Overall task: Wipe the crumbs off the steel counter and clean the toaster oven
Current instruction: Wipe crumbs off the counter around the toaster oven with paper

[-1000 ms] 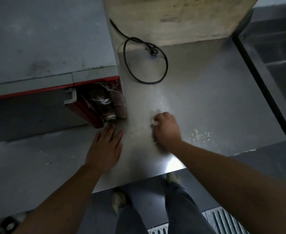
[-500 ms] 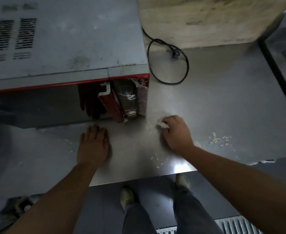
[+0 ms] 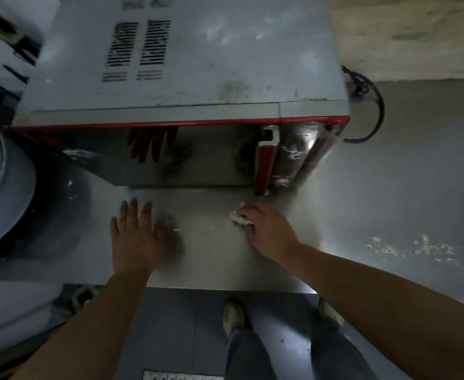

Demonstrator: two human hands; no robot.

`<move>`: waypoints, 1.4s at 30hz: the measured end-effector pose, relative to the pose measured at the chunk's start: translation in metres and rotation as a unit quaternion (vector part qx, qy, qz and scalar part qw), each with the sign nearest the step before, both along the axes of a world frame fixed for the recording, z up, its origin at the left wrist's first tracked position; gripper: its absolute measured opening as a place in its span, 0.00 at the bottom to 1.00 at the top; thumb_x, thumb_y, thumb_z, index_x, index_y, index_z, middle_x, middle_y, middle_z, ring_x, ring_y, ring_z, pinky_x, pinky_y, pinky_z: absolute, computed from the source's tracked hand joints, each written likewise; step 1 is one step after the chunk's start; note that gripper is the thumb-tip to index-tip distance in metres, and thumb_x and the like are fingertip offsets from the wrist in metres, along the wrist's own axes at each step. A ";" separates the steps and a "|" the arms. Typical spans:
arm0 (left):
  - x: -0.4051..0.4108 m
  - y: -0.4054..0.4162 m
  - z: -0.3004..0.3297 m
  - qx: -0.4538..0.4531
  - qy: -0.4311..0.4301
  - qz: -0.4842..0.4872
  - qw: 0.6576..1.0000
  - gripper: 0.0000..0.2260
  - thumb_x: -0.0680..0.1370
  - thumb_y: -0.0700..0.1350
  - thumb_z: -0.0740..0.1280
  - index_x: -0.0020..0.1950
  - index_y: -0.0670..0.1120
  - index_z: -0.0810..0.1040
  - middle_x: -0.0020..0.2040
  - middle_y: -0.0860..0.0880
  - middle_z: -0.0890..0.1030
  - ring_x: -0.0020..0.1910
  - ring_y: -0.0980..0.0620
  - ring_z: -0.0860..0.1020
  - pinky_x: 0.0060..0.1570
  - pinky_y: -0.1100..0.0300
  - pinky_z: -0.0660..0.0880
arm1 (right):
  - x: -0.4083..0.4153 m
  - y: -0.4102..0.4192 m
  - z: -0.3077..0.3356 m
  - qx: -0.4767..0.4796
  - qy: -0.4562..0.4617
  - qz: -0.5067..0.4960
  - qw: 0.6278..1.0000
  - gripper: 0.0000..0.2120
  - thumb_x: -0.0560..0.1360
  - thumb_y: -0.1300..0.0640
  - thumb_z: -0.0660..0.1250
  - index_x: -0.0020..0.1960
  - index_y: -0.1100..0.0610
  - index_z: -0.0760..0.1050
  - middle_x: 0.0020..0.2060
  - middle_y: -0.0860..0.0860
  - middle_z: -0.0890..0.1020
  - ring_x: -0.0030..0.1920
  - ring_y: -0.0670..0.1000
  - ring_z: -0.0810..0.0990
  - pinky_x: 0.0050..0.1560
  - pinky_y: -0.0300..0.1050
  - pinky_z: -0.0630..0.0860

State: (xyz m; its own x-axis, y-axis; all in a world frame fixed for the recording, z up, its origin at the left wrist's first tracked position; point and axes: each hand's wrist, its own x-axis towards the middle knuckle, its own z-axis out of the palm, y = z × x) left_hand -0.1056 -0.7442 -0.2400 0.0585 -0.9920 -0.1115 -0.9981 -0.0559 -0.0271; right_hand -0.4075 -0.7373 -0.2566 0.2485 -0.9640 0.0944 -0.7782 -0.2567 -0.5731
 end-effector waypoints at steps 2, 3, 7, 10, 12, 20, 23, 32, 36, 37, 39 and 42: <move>0.031 0.006 -0.007 0.015 -0.008 0.057 0.998 0.25 0.82 0.52 0.56 0.78 0.45 0.61 0.79 0.40 0.58 0.79 0.40 0.51 0.75 0.39 0.51 | 0.028 -0.011 0.001 -0.014 -0.011 0.017 1.000 0.16 0.68 0.63 0.73 0.55 0.56 0.80 0.53 0.54 0.81 0.50 0.56 0.79 0.53 0.47 0.77; 0.046 0.010 -0.010 0.023 -0.014 0.080 0.996 0.26 0.82 0.52 0.57 0.78 0.45 0.61 0.79 0.40 0.58 0.79 0.40 0.51 0.75 0.39 0.52 | 0.043 -0.018 0.002 -0.019 -0.015 0.026 0.999 0.15 0.68 0.62 0.72 0.55 0.56 0.80 0.53 0.54 0.81 0.50 0.56 0.79 0.53 0.47 0.77; 0.090 0.020 -0.016 0.028 -0.011 0.130 0.991 0.26 0.81 0.52 0.59 0.78 0.44 0.62 0.78 0.37 0.59 0.78 0.37 0.54 0.73 0.37 0.55 | 0.106 -0.044 0.003 -0.016 -0.036 0.055 0.998 0.16 0.70 0.62 0.71 0.57 0.55 0.79 0.56 0.53 0.79 0.53 0.55 0.79 0.53 0.47 0.77; 0.105 0.023 -0.017 0.044 0.005 0.153 0.987 0.27 0.82 0.56 0.53 0.80 0.48 0.56 0.80 0.40 0.53 0.79 0.41 0.47 0.75 0.40 0.50 | 0.147 -0.059 0.006 -0.017 -0.040 0.076 0.996 0.16 0.71 0.63 0.70 0.59 0.57 0.79 0.57 0.54 0.79 0.55 0.57 0.78 0.56 0.47 0.75; 0.110 0.024 -0.022 0.048 0.029 0.178 0.982 0.28 0.83 0.59 0.49 0.81 0.50 0.52 0.81 0.42 0.49 0.80 0.43 0.43 0.76 0.41 0.46 | 0.169 -0.067 0.007 -0.018 -0.049 0.085 0.995 0.17 0.71 0.64 0.69 0.59 0.58 0.79 0.58 0.54 0.79 0.56 0.57 0.77 0.58 0.49 0.75; 0.137 0.021 -0.046 0.068 0.059 0.219 0.972 0.31 0.81 0.64 0.43 0.81 0.53 0.46 0.81 0.44 0.43 0.79 0.43 0.39 0.76 0.40 0.43 | 0.245 -0.087 0.003 -0.041 -0.033 0.124 0.991 0.17 0.69 0.64 0.69 0.58 0.58 0.79 0.56 0.55 0.79 0.55 0.58 0.77 0.56 0.51 0.78; 0.139 0.022 -0.051 0.060 0.060 0.218 0.972 0.31 0.81 0.65 0.41 0.81 0.54 0.43 0.81 0.45 0.42 0.79 0.44 0.39 0.75 0.39 0.43 | 0.275 -0.094 0.003 -0.048 -0.036 0.150 0.987 0.18 0.69 0.64 0.68 0.58 0.58 0.79 0.55 0.55 0.79 0.55 0.58 0.77 0.56 0.51 0.77; 0.142 0.022 -0.059 0.056 0.049 0.206 0.976 0.32 0.79 0.65 0.39 0.81 0.55 0.42 0.81 0.45 0.43 0.79 0.43 0.40 0.75 0.38 0.43 | 0.252 -0.091 -0.019 0.013 0.095 0.115 0.989 0.19 0.71 0.62 0.68 0.61 0.56 0.79 0.60 0.56 0.78 0.56 0.62 0.75 0.57 0.53 0.76; 0.143 0.022 -0.056 0.070 0.049 0.197 0.977 0.32 0.79 0.65 0.37 0.80 0.54 0.39 0.81 0.44 0.41 0.79 0.42 0.38 0.75 0.38 0.42 | 0.201 -0.076 -0.024 0.024 0.149 0.078 0.985 0.20 0.74 0.58 0.63 0.65 0.53 0.77 0.63 0.53 0.78 0.60 0.56 0.75 0.64 0.49 0.73; 0.143 0.022 -0.055 0.073 0.051 0.195 0.977 0.32 0.79 0.65 0.37 0.80 0.54 0.38 0.81 0.44 0.40 0.79 0.42 0.38 0.75 0.38 0.41 | 0.190 -0.071 -0.022 0.036 0.169 0.071 0.982 0.22 0.73 0.59 0.65 0.67 0.52 0.76 0.63 0.52 0.77 0.62 0.55 0.74 0.65 0.49 0.72; 0.144 0.022 -0.054 0.076 0.055 0.193 0.977 0.32 0.78 0.65 0.36 0.80 0.54 0.37 0.81 0.44 0.39 0.78 0.42 0.37 0.75 0.37 0.41 | 0.173 -0.063 -0.011 0.040 0.163 0.013 0.986 0.24 0.66 0.66 0.73 0.62 0.57 0.80 0.58 0.56 0.80 0.58 0.59 0.78 0.60 0.51 0.77; 0.144 0.021 -0.053 0.077 0.056 0.196 0.976 0.32 0.79 0.65 0.36 0.80 0.53 0.38 0.81 0.43 0.40 0.79 0.42 0.37 0.74 0.36 0.41 | 0.175 -0.057 0.007 0.028 0.160 -0.029 0.986 0.21 0.60 0.71 0.76 0.53 0.63 0.82 0.50 0.60 0.82 0.49 0.63 0.81 0.49 0.52 0.80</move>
